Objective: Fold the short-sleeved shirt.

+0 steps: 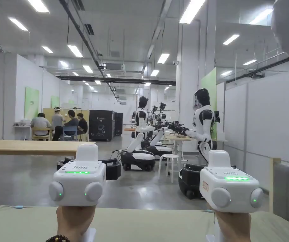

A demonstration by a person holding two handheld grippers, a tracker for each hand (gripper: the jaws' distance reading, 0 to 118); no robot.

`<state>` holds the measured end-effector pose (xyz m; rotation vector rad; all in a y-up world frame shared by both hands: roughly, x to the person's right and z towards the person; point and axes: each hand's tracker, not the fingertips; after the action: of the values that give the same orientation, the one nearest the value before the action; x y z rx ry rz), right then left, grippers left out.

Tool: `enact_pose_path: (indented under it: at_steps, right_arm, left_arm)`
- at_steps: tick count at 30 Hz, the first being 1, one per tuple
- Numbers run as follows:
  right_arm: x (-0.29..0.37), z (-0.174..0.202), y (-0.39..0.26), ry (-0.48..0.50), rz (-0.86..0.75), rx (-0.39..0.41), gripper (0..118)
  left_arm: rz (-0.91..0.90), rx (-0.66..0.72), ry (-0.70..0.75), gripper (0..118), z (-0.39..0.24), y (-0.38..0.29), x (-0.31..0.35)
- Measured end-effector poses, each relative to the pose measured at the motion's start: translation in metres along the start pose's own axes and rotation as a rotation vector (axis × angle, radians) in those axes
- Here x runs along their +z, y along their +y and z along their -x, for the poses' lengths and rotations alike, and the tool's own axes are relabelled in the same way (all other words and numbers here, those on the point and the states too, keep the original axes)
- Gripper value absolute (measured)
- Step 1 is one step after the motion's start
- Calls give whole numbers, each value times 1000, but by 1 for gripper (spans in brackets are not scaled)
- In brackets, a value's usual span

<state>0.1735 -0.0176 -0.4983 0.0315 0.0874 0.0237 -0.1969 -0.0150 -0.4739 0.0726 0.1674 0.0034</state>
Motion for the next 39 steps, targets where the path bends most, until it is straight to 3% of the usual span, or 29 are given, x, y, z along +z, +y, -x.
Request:
enact_pose_path:
  at_steps: [2, 3, 4, 5, 7, 9, 14, 18, 21, 31, 36, 39]
  right_arm:
    - [4, 1, -1, 8, -2, -6, 116]
    - [5, 1, -1, 9, -9, -5, 102]
    - [7, 3, -1, 2, -16, 5, 48]
    - [8, 5, -1, -16, -27, 27, 0]
    - [6, 8, -2, -76, -11, 63, 0]
    - [8, 6, -2, -10, 11, 45, 0]
    - [8, 9, -7, -45, 8, 98, 0]
    - [3, 23, -5, -37, -1, 90, 0]
    - [-3, 63, 0, 52, -2, 48, 0]
    - [0, 278, -14, 441, -22, 70, 0]
    - [22, 320, -17, 509, -7, 52, 0]
    - [11, 327, -23, 524, 2, 67, 0]
  left_arm:
    - [16, 0, -20, 115, 0, 1, 3]
    - [14, 3, -31, 104, 0, 0, 5]
    - [5, 6, -35, 59, 1, 0, 4]
    - [-7, 0, -30, 3, -1, 0, 6]
    - [58, -50, 42, 0, -4, 1, 9]
    - [-3, -6, -4, 0, -7, 5, 3]
    - [24, -26, -9, 0, -11, 2, 2]
    - [19, 13, -5, 0, 15, 2, 12]
    - [14, -14, 73, 0, 61, 4, 30]
    - [-1, -8, 435, 0, 261, 2, 137]
    - [27, -74, 526, 0, 304, 0, 165]
    - [92, -68, 467, 0, 316, -5, 159]
